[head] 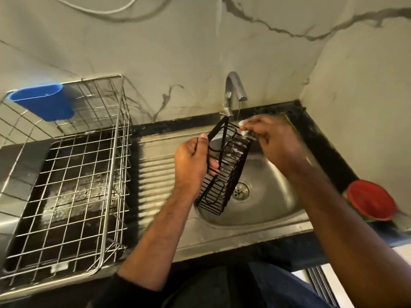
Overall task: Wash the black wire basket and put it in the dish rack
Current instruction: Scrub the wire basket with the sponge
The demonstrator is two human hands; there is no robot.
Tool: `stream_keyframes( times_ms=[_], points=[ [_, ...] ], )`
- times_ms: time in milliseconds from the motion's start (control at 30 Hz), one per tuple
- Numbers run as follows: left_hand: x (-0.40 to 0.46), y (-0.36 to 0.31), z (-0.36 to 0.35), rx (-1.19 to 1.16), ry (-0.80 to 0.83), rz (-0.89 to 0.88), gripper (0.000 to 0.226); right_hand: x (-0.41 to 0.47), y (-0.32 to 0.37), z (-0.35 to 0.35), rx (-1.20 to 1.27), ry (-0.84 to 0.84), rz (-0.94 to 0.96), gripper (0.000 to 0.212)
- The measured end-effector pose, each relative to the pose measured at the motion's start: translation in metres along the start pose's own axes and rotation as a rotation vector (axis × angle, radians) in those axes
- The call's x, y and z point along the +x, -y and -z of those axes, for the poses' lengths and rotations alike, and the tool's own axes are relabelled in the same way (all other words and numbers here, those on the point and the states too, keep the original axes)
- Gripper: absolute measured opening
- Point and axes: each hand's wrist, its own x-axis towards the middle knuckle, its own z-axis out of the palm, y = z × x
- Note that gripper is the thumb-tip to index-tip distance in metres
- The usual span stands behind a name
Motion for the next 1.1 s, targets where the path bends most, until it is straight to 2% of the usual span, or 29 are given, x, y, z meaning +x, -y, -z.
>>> stream_keyframes(
  times_ms=[67, 167, 233, 300, 400, 500, 600, 767, 833, 967, 1033, 1100],
  points=[
    [-0.001, -0.002, -0.004, -0.025, -0.031, -0.020, 0.036, -0.002, 0.009, 0.000, 0.001, 0.036, 0.061, 0.042],
    [0.001, -0.005, -0.012, -0.024, -0.098, -0.080, 0.040, -0.020, 0.032, -0.001, -0.012, 0.189, 0.360, 0.042],
    [0.000, -0.010, -0.020, -0.022, -0.127, -0.113, 0.043, -0.022, 0.030, 0.008, -0.019, 0.275, 0.476, 0.040],
    [-0.004, -0.012, -0.032, -0.036, -0.142, -0.119, 0.042, -0.008, 0.009, 0.021, -0.016, 0.223, 0.459, 0.044],
    [-0.010, -0.011, -0.046, -0.089, -0.172, -0.068, 0.040, 0.017, -0.033, 0.034, 0.026, 0.120, 0.265, 0.042],
    [-0.014, -0.008, -0.057, -0.164, -0.199, -0.019, 0.039, 0.033, -0.056, 0.046, 0.106, 0.141, 0.106, 0.037],
    [-0.018, -0.009, -0.064, -0.219, -0.246, 0.013, 0.036, 0.023, -0.041, 0.050, 0.140, 0.190, 0.180, 0.038],
    [-0.017, -0.017, -0.066, -0.265, -0.303, 0.044, 0.045, -0.007, -0.009, 0.035, 0.141, 0.345, 0.573, 0.048],
    [-0.017, -0.022, -0.066, -0.259, -0.326, 0.042, 0.039, 0.002, -0.017, 0.033, 0.151, 0.300, 0.542, 0.051],
    [-0.018, -0.028, -0.064, -0.280, -0.387, 0.078, 0.031, 0.022, -0.036, 0.043, 0.188, 0.173, 0.208, 0.045],
    [-0.017, -0.027, -0.062, -0.273, -0.395, 0.094, 0.033, 0.019, -0.030, 0.047, 0.201, 0.141, 0.254, 0.042],
    [-0.016, -0.026, -0.059, -0.232, -0.396, 0.094, 0.035, 0.007, -0.012, 0.045, 0.171, 0.209, 0.472, 0.044]
  ],
)
